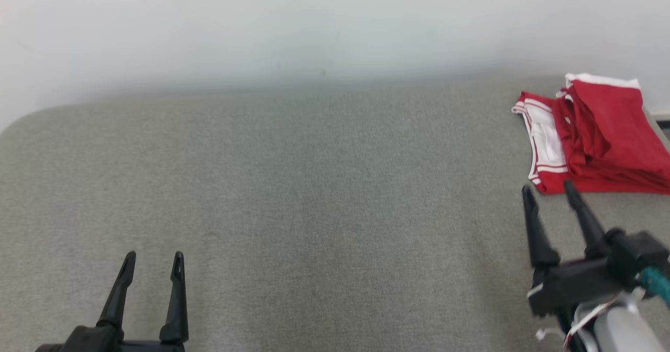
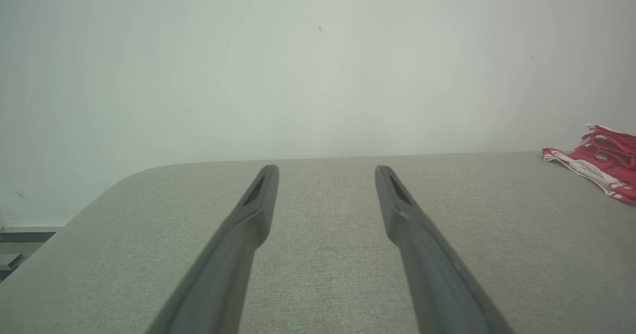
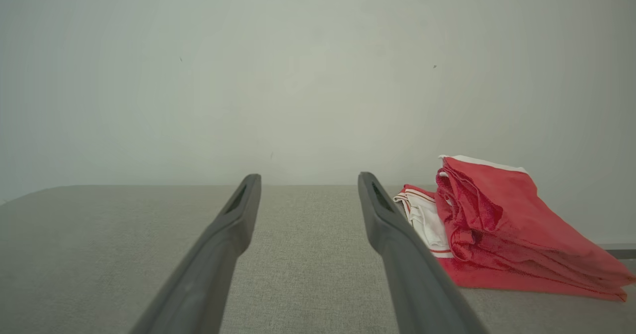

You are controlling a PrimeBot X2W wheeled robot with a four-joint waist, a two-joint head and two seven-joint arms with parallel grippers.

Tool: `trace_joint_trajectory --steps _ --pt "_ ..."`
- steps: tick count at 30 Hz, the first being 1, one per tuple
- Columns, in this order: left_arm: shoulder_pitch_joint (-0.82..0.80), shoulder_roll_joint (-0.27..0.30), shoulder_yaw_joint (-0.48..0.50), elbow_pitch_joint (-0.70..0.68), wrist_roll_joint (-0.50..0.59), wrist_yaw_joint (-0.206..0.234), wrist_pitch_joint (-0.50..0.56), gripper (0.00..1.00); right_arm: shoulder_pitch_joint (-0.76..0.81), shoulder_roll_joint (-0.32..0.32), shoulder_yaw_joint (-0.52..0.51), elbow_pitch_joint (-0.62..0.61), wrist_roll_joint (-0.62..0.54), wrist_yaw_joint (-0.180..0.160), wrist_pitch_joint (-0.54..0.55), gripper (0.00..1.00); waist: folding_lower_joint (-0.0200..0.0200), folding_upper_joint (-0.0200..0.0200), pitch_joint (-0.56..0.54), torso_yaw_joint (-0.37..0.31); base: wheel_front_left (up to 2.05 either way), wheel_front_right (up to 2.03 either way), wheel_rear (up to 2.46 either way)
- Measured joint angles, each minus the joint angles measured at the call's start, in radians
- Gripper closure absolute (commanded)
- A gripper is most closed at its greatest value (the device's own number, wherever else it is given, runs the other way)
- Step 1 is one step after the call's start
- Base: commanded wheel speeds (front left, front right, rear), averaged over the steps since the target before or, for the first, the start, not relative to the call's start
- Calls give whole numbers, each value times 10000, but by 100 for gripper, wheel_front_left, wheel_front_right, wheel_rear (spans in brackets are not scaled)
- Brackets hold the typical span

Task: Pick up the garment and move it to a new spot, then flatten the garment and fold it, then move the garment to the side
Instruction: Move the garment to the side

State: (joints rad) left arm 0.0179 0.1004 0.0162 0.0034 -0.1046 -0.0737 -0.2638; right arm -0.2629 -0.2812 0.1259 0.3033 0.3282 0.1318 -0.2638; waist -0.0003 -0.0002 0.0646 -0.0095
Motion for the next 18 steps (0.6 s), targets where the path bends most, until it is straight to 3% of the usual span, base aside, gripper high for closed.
trace_joint_trajectory --steps 7,18 --pt "284 -52 132 316 -146 36 -2 0 1676 947 -242 -989 -485 0 42 0 0 0 -670 258 0 0 0" --pt "336 -90 199 830 -257 35 -2 0 2659 1693 -734 -1480 -926 0 94 0 4 1 -748 395 0 0 0"
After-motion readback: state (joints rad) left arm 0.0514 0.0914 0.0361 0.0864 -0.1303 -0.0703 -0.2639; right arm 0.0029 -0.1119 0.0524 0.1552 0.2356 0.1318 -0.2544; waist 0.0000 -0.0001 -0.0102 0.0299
